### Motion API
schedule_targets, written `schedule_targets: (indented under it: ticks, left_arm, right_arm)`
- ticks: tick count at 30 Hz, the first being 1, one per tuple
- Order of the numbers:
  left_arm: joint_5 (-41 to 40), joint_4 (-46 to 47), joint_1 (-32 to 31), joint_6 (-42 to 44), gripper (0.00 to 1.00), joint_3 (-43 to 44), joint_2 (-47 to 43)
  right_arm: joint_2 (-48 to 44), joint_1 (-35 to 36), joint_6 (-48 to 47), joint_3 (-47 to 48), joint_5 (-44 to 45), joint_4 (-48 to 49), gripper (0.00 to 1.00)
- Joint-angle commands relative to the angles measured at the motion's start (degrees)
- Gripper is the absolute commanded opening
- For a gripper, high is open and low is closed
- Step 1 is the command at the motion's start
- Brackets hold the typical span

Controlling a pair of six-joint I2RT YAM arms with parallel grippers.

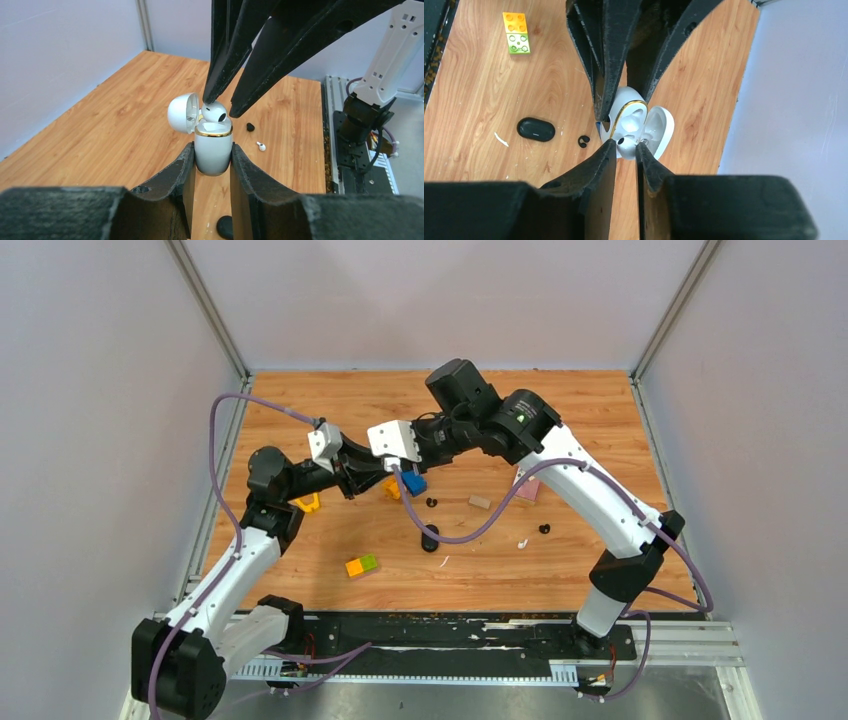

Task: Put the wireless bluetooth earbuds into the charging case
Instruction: Adjust the left earbud in the right side groove of the charging case.

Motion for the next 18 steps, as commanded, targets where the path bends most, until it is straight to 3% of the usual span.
schedule_targets:
  ticks: [1, 11, 18]
  left_arm:
    - [-3.03, 5.84, 0.05, -1.86, 0.00, -0.89, -1.82]
    - [0.94, 7.70, 0.06, -1.41, 0.00, -1.24, -1.52]
    - [4.53, 9.53, 0.08, -0.59, 0.00, -0.88, -0.91]
  right_arm:
    - [-1.71, 0.27, 9.88, 4.43, 1.54, 2.81, 0.24]
    - [-4.55, -9.31, 20.01, 1.70, -11.57, 0.59, 0.31]
    - [-0.16, -10.02, 19.83, 4.18, -15.46, -2.07, 0.39]
